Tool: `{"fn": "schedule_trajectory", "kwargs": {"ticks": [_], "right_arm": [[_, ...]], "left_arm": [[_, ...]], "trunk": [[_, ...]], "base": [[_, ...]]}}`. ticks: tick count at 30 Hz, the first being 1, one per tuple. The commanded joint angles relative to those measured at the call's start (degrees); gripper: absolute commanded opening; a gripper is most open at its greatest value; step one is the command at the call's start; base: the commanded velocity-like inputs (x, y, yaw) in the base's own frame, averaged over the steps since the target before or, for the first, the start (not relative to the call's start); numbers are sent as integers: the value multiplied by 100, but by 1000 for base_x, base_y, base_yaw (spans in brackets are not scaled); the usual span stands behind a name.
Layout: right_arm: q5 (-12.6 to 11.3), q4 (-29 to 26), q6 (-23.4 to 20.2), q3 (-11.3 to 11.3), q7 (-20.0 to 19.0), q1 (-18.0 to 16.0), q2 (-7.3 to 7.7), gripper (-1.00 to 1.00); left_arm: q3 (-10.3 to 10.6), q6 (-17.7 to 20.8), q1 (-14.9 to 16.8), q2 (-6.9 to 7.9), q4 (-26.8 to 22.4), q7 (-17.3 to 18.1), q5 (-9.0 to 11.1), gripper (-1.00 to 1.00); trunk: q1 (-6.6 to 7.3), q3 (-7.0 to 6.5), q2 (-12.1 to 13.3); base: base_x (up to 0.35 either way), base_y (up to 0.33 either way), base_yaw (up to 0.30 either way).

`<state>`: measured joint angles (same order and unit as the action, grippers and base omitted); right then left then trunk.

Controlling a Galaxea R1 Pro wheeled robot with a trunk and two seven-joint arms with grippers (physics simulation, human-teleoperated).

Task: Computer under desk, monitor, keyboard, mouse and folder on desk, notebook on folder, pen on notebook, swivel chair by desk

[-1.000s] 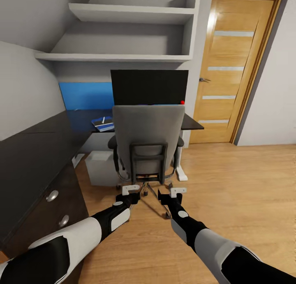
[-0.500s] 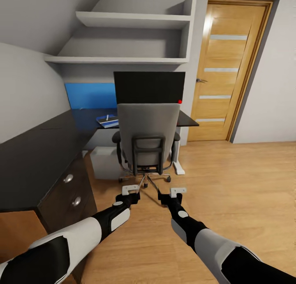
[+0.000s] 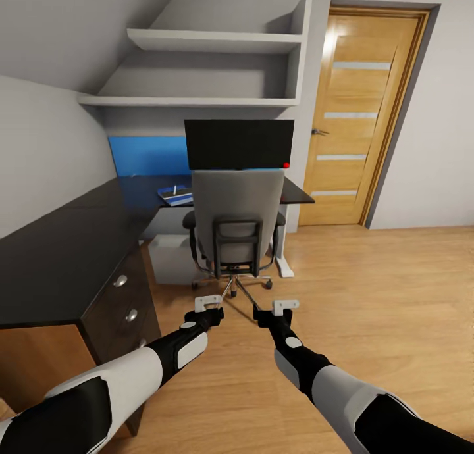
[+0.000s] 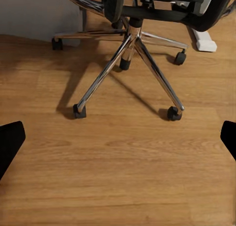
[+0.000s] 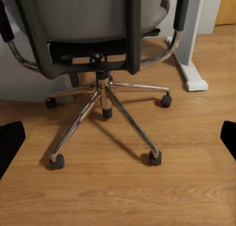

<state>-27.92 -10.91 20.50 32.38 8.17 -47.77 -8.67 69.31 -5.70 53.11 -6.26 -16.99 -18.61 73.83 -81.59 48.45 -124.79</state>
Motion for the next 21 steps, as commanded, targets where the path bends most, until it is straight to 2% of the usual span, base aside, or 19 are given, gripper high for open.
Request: {"fn": "schedule_trajectory", "kwargs": {"ticks": [1,8,9,11,12,14,21], "right_arm": [[-30,3,16,49,35,-5,2,100],[-58,22,28,35,42,-2,17,100],[-82,665,410,23,47,64,123,100],[-82,1020,914,23,64,157,137,100],[-80,1060,996,23,67,197,139,100],[-69,1174,1299,17,81,722,163,100],[-59,1218,1383,20,89,1375,302,100]], "left_arm": [[49,-29,6,2,-6,-29,59,100],[66,-12,6,2,16,-19,90,100],[96,-15,6,-11,458,6,110,100],[99,-21,-65,-8,619,12,113,100],[100,-24,-108,-8,654,14,111,100],[100,-36,-611,-2,798,5,107,100],[101,-52,-1605,10,853,-4,101,100]], "trunk": [[23,-13,39],[177,-138,320],[199,-156,360],[243,-192,440],[265,-210,480],[309,-246,560],[463,-372,841]], "base": [[-6,0,0],[-1,0,0],[0,0,0],[0,0,0],[0,0,0],[0,0,0],[0,0,0]]}}
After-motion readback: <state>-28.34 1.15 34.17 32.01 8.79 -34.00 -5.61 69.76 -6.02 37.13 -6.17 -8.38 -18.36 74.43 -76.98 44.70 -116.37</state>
